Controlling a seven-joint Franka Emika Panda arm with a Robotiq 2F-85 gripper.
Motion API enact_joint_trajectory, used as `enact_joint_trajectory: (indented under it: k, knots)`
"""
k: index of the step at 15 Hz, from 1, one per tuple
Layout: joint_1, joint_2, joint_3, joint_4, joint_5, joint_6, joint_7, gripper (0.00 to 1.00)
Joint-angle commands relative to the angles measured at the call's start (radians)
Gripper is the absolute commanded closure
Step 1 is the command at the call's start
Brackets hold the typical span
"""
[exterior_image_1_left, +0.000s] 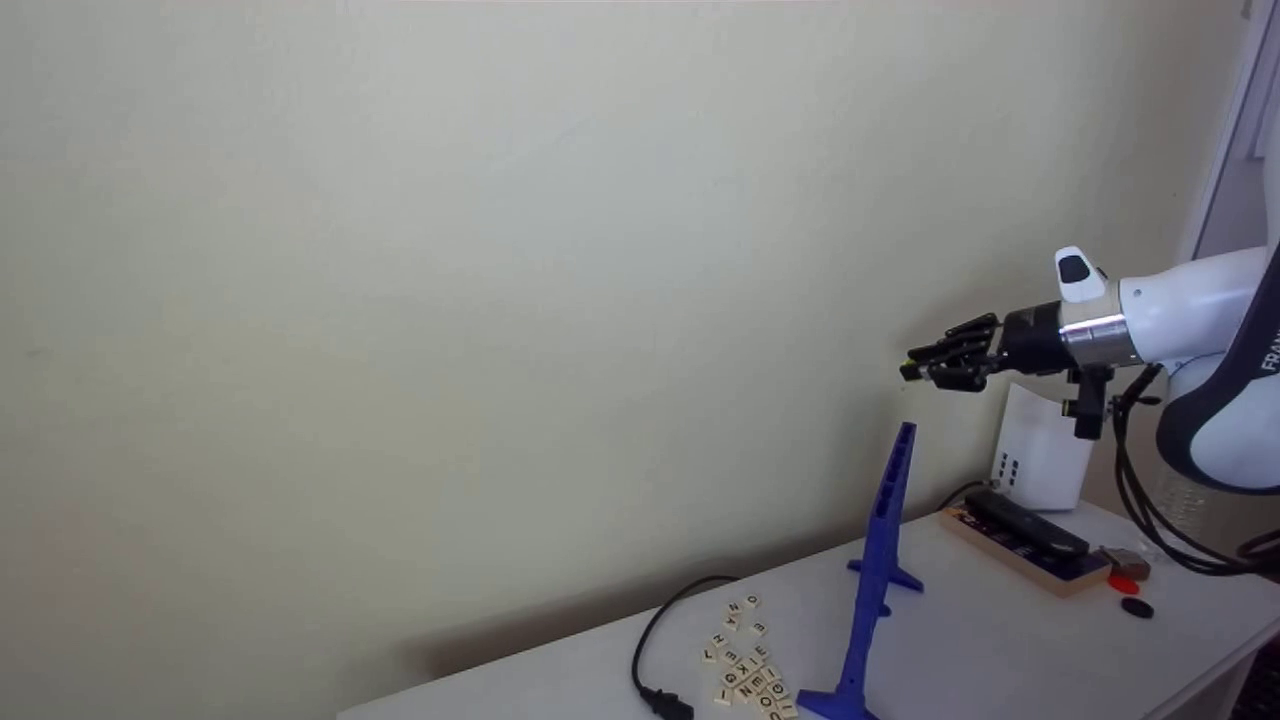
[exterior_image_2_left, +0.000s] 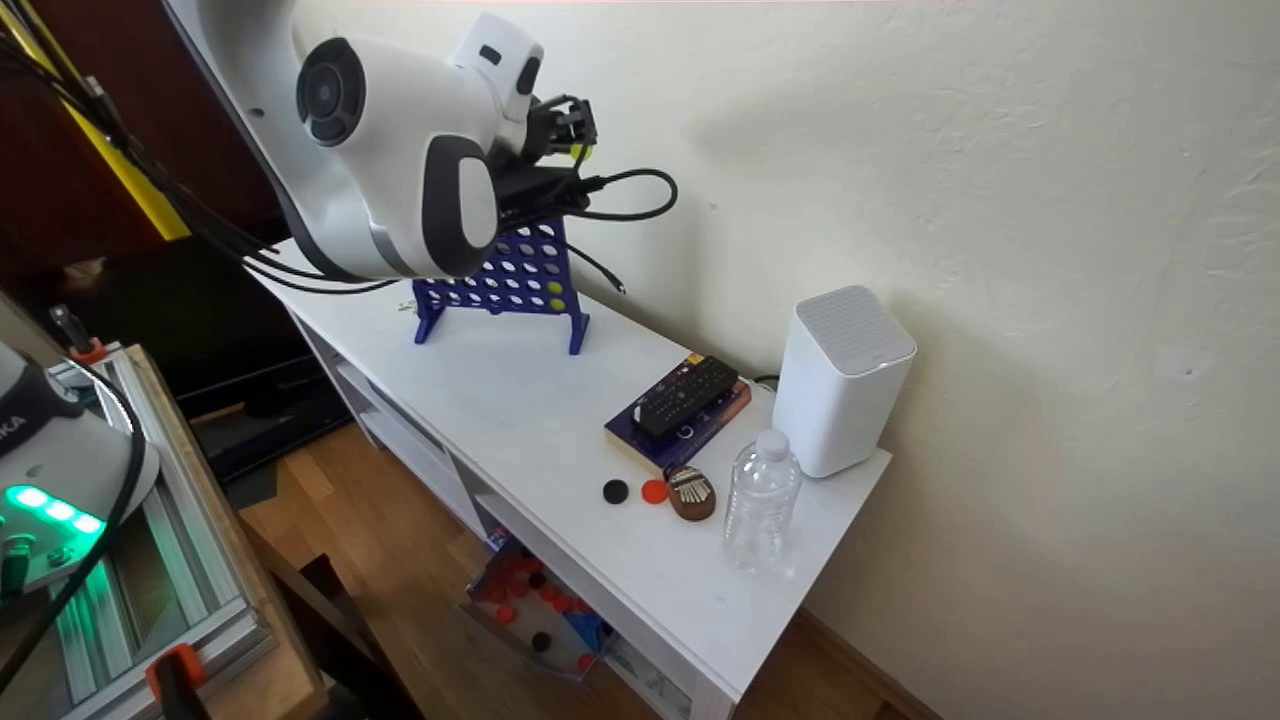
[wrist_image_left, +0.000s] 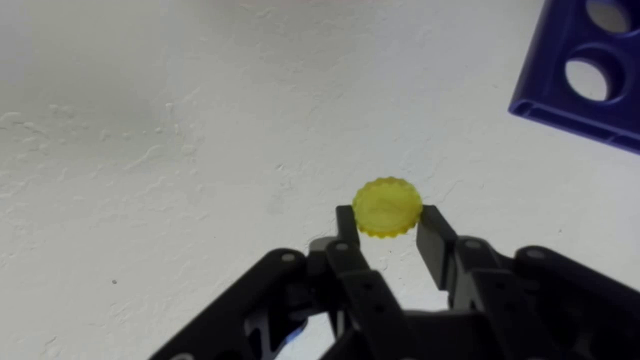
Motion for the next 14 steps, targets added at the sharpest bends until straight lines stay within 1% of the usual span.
enact_joint_trajectory:
  k: [1,4,6,8,11,14]
  knots:
    - [-0.011,0.013,-0.007,0.061,-0.086,-0.022,0.054,0.89]
    - [-0.037,0.012,-0.014,0.131,-0.189,-0.079,0.158,0.89]
    - [-0.06,0.002,-0.014,0.174,-0.254,-0.116,0.262,0.89]
    - [-0.08,0.012,-0.005,0.227,-0.329,-0.118,0.358,0.89]
    - [-0.08,0.014,-0.003,0.289,-0.443,-0.127,0.493,0.89]
    - [-0.066,0.021,-0.006,0.344,-0.589,-0.12,0.639,0.89]
